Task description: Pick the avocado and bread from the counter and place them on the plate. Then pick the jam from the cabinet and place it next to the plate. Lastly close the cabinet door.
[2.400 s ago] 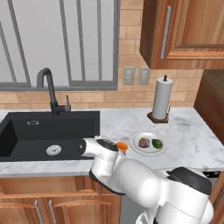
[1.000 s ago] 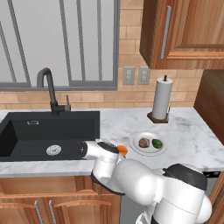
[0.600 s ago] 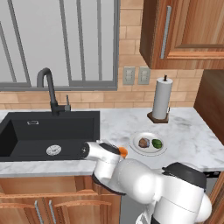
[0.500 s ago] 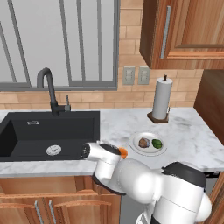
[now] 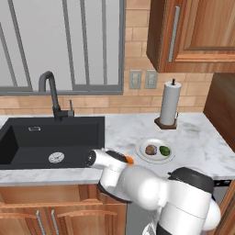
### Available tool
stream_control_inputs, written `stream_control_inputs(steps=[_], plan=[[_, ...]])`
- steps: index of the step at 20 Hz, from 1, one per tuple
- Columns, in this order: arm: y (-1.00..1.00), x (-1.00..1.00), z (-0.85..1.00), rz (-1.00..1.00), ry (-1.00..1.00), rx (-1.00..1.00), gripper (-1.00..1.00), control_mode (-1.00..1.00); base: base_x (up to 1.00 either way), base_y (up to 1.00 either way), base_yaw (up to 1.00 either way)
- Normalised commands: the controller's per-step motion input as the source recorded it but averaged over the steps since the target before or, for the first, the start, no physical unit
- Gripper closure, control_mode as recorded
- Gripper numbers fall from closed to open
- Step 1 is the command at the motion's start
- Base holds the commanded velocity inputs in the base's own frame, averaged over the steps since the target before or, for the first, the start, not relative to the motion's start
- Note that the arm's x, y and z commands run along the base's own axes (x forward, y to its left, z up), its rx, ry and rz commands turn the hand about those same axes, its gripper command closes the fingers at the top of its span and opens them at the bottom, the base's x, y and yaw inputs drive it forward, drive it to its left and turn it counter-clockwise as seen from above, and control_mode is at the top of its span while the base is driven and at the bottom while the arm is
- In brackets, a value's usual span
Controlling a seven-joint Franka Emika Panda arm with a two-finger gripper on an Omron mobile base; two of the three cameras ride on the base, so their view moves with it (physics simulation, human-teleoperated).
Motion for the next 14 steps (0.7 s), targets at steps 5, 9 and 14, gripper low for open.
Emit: stream_control_inputs(steps=[5, 9, 14], plan=[[0.00, 0.10, -0.15, 0.00, 0.02, 0.01, 1.00, -1.00, 0.00, 0.00, 0.00], [0.05, 0.14, -0.17, 0.00, 0.04, 0.00, -1.00, -1.00, 0.00, 0.00, 0.00], [0.24, 0.15, -0.13, 0.00, 0.05, 0.00, -1.00, -1.00, 0.00, 0.00, 0.00]])
